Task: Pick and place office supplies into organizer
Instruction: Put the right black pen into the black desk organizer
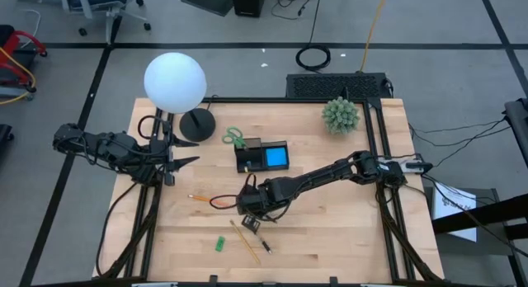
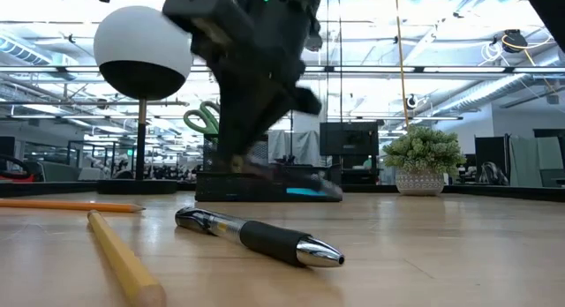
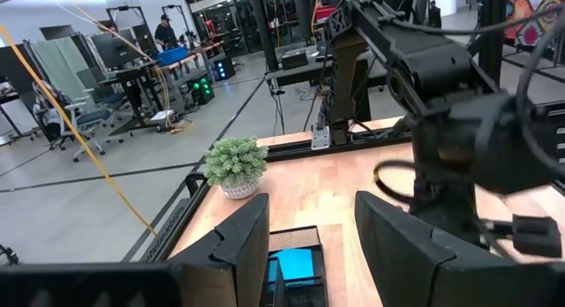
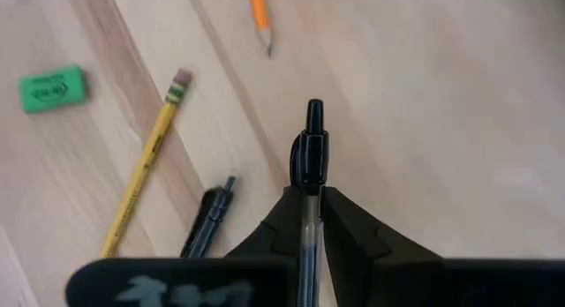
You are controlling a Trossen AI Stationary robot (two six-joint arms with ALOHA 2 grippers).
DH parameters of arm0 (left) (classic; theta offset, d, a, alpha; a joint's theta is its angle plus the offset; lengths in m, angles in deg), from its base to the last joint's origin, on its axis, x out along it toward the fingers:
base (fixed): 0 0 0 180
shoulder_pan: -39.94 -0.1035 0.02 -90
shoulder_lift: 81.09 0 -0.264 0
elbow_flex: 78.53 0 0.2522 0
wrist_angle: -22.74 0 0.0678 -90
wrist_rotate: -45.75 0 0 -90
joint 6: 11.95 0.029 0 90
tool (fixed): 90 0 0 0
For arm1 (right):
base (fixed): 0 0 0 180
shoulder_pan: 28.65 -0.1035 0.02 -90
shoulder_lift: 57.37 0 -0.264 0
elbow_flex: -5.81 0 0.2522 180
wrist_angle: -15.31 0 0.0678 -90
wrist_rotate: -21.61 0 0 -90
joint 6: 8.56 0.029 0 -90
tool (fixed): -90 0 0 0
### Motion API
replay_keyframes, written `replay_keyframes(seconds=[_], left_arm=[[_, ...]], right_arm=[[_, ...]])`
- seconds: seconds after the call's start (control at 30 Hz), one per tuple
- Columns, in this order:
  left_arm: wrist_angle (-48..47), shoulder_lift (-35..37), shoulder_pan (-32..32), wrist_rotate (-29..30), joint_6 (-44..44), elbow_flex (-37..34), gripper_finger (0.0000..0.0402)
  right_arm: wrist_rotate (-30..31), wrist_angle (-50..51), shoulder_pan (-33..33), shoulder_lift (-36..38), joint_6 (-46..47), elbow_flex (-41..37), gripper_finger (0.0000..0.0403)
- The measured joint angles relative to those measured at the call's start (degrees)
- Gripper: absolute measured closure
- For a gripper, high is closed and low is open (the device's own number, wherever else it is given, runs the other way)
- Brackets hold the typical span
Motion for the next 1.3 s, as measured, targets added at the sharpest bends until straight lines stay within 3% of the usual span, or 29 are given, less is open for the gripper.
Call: replay_keyframes(seconds=[0.5, 0.87, 1.17, 1.3], left_arm=[[0.0, 0.0, 0.0, 0.0, 0.0, 0.0, 0.0229], [0.0, 0.0, 0.0, 0.0, 0.2, 0.0, 0.0229], [0.0, 0.0, 0.0, 0.2, 0.3, 0.0, 0.0229], [0.0, 0.0, 0.0, 0.4, 0.0, 0.0, 0.0229]], right_arm=[[6.5, -13.0, 1.4, 3.1, -10.4, 0.1, 0.0383], [16.6, -17.1, 2.6, 3.9, -19.9, 0.2, 0.0383], [18.1, -19.2, 4.8, 6.9, -27.6, 0.1, 0.0385], [17.8, -23.8, 6.4, 10.7, -30.6, -4.8, 0.0386]])
